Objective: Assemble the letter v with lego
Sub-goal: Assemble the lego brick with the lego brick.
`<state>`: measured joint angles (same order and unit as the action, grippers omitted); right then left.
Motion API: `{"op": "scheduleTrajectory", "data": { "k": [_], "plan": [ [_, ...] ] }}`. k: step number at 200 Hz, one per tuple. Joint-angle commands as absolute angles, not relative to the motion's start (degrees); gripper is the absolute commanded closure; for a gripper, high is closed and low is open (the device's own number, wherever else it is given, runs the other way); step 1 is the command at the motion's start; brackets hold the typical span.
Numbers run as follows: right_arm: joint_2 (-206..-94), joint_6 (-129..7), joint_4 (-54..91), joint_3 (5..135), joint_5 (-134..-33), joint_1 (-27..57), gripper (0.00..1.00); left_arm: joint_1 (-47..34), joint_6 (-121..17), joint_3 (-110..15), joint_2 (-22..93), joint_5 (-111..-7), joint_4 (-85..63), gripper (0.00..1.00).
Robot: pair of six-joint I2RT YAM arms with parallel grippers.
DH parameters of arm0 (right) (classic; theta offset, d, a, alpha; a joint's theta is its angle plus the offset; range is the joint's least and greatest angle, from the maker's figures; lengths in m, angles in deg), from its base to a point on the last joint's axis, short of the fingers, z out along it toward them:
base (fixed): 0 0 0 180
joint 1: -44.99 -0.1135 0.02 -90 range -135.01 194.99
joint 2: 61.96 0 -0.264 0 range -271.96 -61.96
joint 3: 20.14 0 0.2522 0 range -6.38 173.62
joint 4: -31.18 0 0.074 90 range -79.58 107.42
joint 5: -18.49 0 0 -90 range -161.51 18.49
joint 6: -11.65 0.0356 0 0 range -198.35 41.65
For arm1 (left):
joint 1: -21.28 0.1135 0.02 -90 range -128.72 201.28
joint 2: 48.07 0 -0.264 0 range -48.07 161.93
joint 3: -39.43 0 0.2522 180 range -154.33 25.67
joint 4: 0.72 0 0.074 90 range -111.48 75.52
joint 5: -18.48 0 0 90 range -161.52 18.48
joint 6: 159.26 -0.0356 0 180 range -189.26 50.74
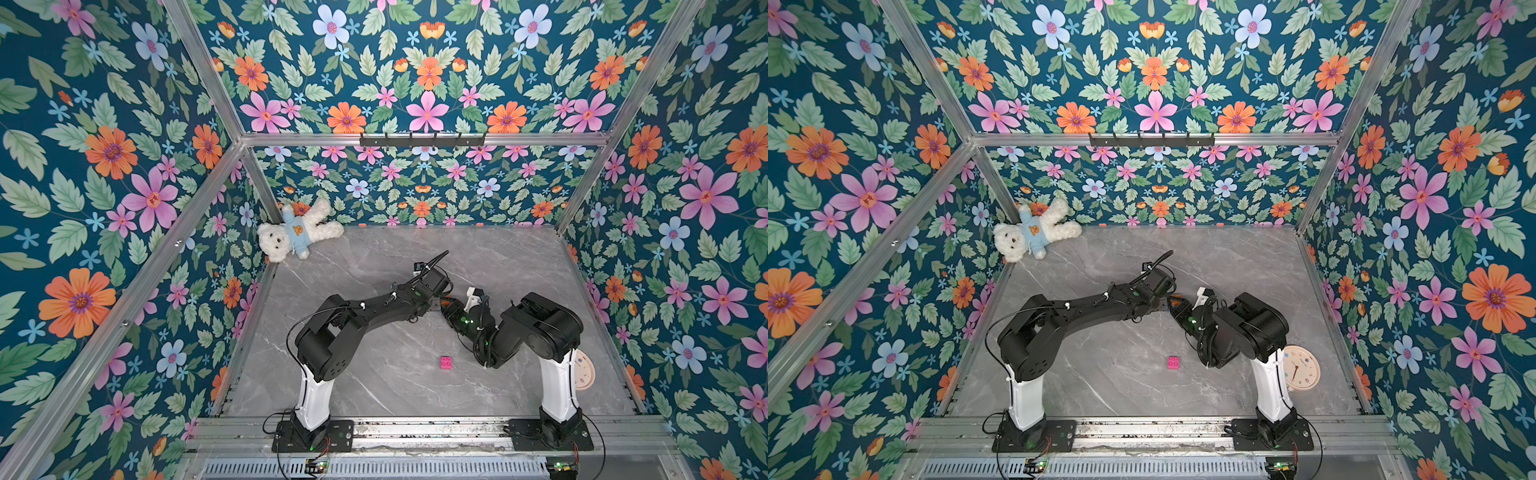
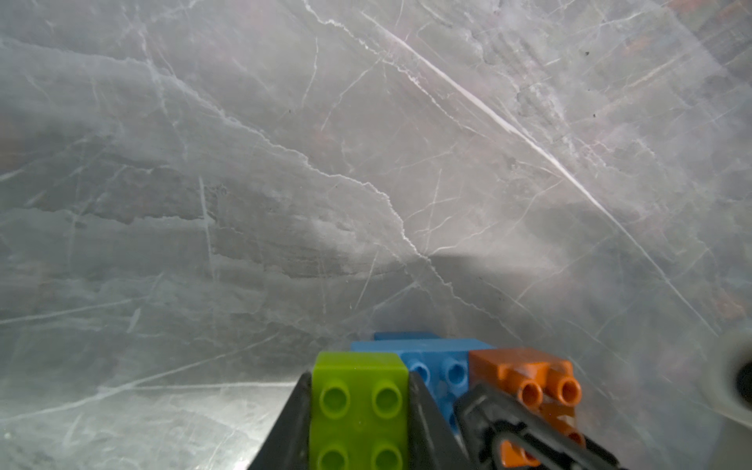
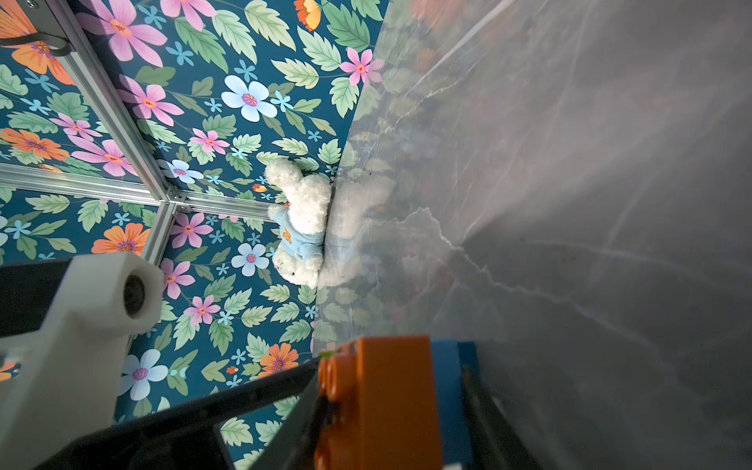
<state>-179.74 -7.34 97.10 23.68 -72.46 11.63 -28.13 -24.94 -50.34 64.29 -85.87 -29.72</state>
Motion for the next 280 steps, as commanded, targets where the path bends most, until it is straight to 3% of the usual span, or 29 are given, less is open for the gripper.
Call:
{"op": "scheduleTrajectory", "data": {
  "k": [1, 202, 240, 258, 271, 280],
  "plan": [
    [-179.82, -6.62, 91.34, 23.24, -71.17, 11.61, 0.84, -28.70, -25.53, -50.01, 65.40, -85.49, -37.55, 1.00],
    [-180.00, -6.80, 90.64, 23.66, -70.96, 11.54, 0.84, -29.02, -26.58, -49.08, 67.30, -83.59, -38.46, 1.00],
    [-180.04, -6.75, 90.73, 23.68, -71.07, 11.56, 0.84, -27.86, -26.70, -49.97, 63.03, -84.29, -36.44, 0.67],
    [-180.35, -6.53, 91.15, 23.59, -71.16, 11.57, 0.84, -27.62, -27.43, -51.59, 61.98, -86.46, -36.24, 0.46],
    [-180.39, -6.51, 91.19, 23.53, -71.16, 11.53, 0.84, -27.42, -27.85, -52.94, 61.67, -87.46, -36.51, 0.43],
    [-180.39, -6.54, 91.16, 23.50, -71.15, 11.54, 0.84, -27.33, -28.06, -53.30, 61.30, -87.60, -36.14, 0.31]
  ]
}}
